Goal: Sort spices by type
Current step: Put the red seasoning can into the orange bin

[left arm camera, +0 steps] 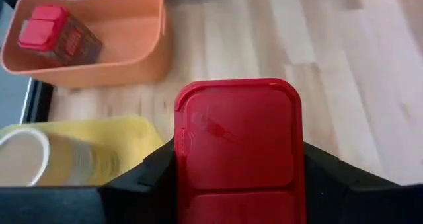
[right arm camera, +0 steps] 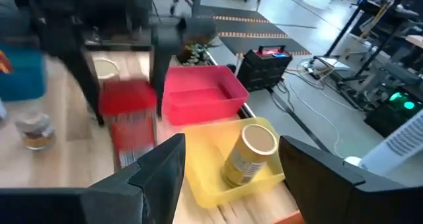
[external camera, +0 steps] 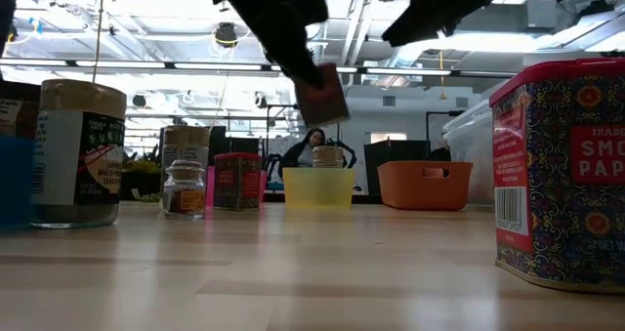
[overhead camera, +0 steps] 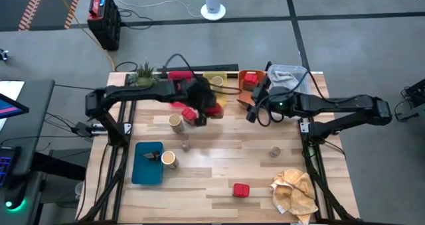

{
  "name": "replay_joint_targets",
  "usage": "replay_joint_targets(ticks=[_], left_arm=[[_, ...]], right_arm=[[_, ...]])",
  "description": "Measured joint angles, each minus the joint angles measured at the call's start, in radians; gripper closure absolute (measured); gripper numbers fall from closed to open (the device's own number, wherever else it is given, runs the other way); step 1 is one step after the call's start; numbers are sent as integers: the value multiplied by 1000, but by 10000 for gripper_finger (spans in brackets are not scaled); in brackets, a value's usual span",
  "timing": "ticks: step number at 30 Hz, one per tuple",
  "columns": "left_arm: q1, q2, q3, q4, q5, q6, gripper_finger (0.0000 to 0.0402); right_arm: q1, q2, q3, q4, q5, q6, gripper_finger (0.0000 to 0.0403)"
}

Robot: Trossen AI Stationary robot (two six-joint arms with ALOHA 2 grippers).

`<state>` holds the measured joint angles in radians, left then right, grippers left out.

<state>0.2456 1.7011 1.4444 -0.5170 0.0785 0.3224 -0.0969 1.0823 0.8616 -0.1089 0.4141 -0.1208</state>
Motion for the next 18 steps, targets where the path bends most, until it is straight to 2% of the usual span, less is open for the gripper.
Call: replay_joint_targets(ticks=[6, 18], left_arm=[[-4, 162, 64, 86, -4, -2, 192], [1, 438, 343, 65, 21, 30, 191]], right_arm=[[14, -15, 0, -15, 1, 17, 127], [15, -19, 0, -90, 19, 37, 127]])
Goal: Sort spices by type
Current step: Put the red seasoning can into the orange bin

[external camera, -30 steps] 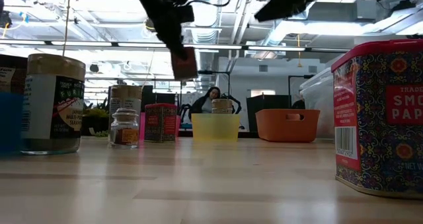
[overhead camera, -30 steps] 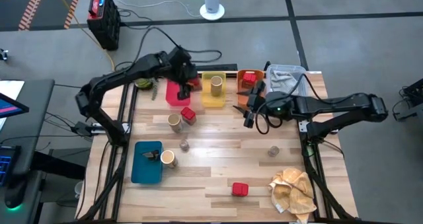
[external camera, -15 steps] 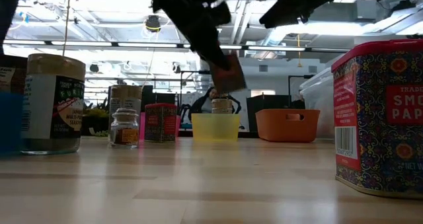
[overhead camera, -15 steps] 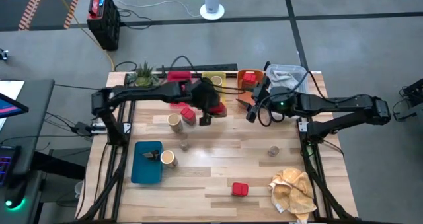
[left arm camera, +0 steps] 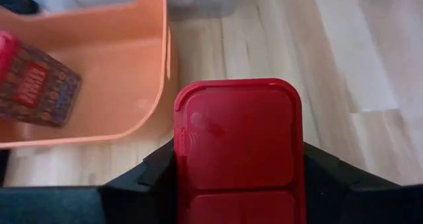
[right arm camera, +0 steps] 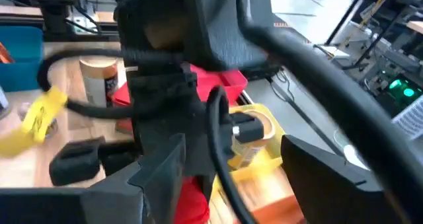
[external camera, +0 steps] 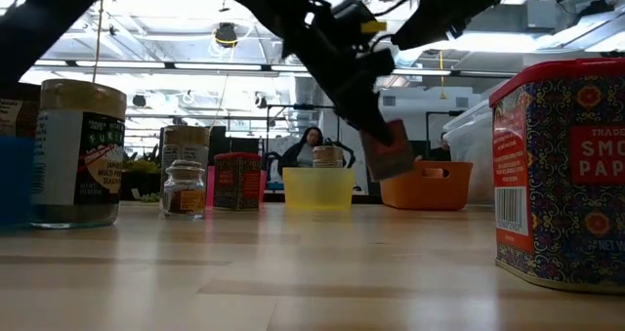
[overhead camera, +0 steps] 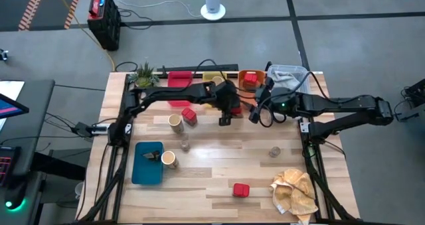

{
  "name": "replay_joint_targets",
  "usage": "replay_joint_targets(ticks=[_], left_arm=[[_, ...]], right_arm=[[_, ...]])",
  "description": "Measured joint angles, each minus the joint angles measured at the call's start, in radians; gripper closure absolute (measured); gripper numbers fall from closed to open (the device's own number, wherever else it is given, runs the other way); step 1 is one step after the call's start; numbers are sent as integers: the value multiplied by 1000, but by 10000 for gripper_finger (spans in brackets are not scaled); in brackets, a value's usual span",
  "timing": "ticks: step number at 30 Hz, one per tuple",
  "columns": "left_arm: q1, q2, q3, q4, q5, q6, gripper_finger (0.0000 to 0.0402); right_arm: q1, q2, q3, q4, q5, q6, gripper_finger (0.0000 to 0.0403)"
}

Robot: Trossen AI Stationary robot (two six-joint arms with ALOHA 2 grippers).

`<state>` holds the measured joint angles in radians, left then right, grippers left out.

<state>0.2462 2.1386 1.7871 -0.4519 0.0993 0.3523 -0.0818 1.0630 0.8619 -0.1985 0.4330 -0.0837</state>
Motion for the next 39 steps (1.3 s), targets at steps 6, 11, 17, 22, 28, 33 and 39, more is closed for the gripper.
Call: replay_joint_targets(ticks=[6, 11, 17, 22, 28, 33, 39], left_arm=[[-2, 60, 24, -4, 0, -19, 169], [-2, 46, 26, 2, -21, -15, 137], [-2, -16, 26, -20, -45, 11, 126], [1, -95, 26, -78, -62, 37, 125], [9, -177, 27, -197, -106, 31, 125], [3, -245, -7, -262, -111, 25, 125], [-40, -421, -230, -96, -132, 16, 125]], right_arm=[[-6, 1, 0, -13, 3, 13, 127], [-3, 1, 0, -10, 2, 17, 127], [2, 2, 0, -6, -2, 27, 127], [32, 3, 1, -11, -5, 20, 127], [79, 3, 1, -10, -8, 4, 127], [117, -25, 1, -29, -7, 28, 127], [157, -26, 1, -75, -3, 74, 127]])
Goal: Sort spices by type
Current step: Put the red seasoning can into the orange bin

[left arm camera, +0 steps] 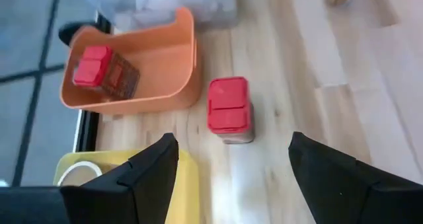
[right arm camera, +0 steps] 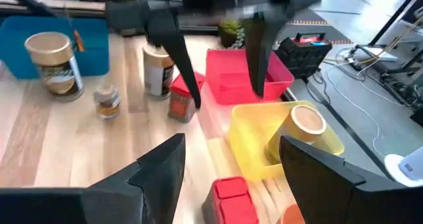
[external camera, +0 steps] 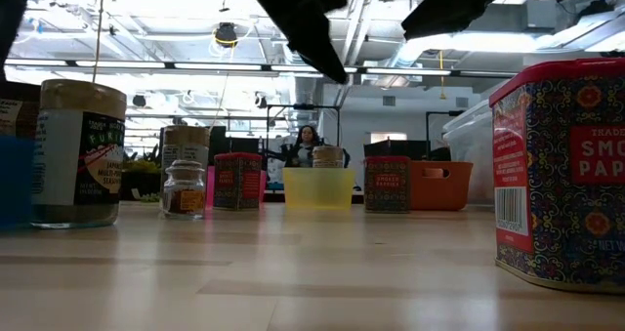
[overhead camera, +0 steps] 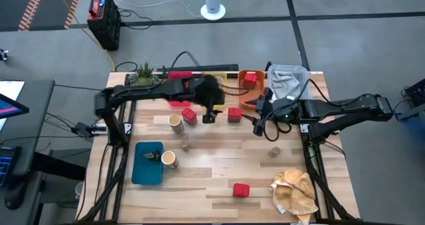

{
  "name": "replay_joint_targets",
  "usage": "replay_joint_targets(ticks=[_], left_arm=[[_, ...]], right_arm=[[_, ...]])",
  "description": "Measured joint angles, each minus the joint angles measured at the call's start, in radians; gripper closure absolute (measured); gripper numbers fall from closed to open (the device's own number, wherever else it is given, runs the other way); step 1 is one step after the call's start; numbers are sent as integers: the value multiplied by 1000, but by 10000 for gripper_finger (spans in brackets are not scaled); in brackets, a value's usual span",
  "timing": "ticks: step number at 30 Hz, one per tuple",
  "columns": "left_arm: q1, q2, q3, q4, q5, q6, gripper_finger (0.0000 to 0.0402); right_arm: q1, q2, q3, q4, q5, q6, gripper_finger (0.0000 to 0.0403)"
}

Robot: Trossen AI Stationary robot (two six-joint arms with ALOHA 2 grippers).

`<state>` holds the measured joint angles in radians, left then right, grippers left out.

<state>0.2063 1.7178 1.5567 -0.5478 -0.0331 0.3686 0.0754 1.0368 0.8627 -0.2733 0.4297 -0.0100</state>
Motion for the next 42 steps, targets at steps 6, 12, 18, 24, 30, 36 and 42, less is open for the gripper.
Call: replay_joint_targets(ticks=[6, 12, 18, 24, 30, 36, 42], left_arm=[[-58, -261, -363, 374, -38, -90, 125], [-112, -476, -601, 607, -88, -183, 125], [-163, -647, -675, 612, -116, -216, 125], [-175, -752, -742, 616, -117, -217, 125], [-174, -784, -820, 616, -136, -194, 125], [-173, -790, -822, 563, -179, -180, 125], [-173, -790, -822, 553, -180, -161, 125]], right_arm=[[0, 79, 0, 65, 2, 12, 127], [-57, 258, 5, 241, 1, -57, 127], [-155, 408, 160, 4, -120, -74, 127], [-235, 578, 349, -283, -278, -116, 127], [-274, 719, 546, -538, -290, -175, 127], [-301, 803, 676, -680, -302, -259, 116], [-307, 849, 722, -761, -304, -261, 58]])
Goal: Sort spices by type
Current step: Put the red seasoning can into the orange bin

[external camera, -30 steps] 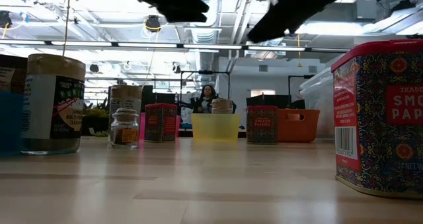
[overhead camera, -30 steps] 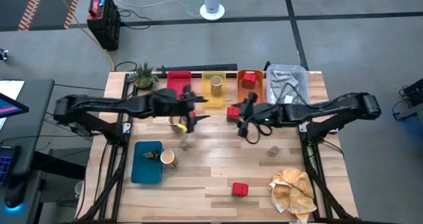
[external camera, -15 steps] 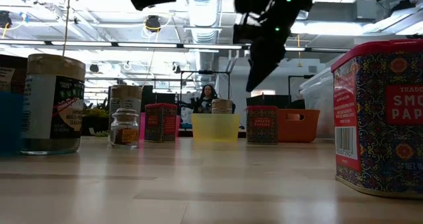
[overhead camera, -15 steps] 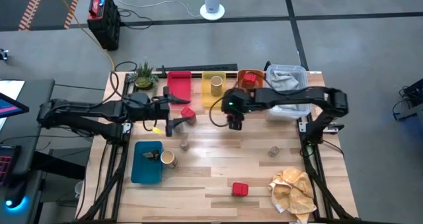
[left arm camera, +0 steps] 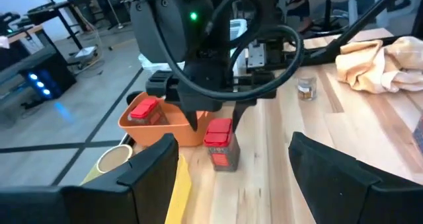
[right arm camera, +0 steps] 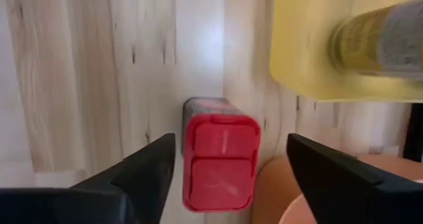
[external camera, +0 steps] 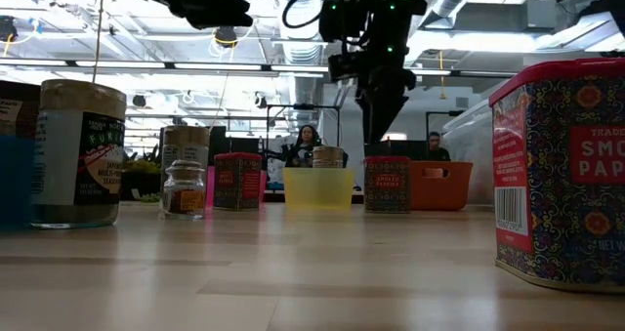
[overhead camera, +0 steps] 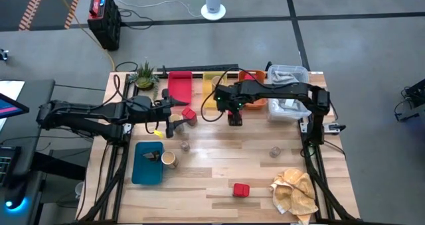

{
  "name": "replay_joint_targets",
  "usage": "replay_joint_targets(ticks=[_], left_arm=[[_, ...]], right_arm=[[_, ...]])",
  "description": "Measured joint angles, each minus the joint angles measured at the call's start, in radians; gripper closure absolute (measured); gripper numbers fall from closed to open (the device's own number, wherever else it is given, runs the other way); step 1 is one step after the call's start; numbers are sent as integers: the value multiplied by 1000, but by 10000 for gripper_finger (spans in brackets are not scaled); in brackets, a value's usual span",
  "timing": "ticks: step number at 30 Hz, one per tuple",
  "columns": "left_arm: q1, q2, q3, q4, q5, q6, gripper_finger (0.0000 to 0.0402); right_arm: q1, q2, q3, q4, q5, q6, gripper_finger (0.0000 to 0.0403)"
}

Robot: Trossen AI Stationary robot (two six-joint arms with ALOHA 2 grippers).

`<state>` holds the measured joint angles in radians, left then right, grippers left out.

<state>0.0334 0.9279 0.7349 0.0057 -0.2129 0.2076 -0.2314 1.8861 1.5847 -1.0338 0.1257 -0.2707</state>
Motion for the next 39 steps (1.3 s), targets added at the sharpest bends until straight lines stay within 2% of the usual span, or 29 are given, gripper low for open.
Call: replay_joint_targets(ticks=[5, 10, 13, 20, 28, 33, 39], left_arm=[[2, 0, 0, -37, -1, 54, 125], [30, 9, -4, -80, -1, 77, 125], [42, 5, -6, -77, -1, 67, 125], [42, 5, -6, -94, -7, 68, 125], [42, 5, -6, -108, -88, 73, 125], [42, 5, -6, -111, -90, 73, 125], [42, 5, -7, -122, -103, 77, 125]], right_arm=[[0, 8, 0, -22, 0, 16, 11], [-13, 38, 0, -27, -18, 34, 10], [-21, 71, 0, -33, -56, 36, 19], [-23, 117, 0, -51, -51, 57, 53], [-36, 116, 0, -78, -45, 60, 167], [-40, 113, 3, -93, -45, 61, 167], [-39, 83, 84, -225, -45, 55, 167]])
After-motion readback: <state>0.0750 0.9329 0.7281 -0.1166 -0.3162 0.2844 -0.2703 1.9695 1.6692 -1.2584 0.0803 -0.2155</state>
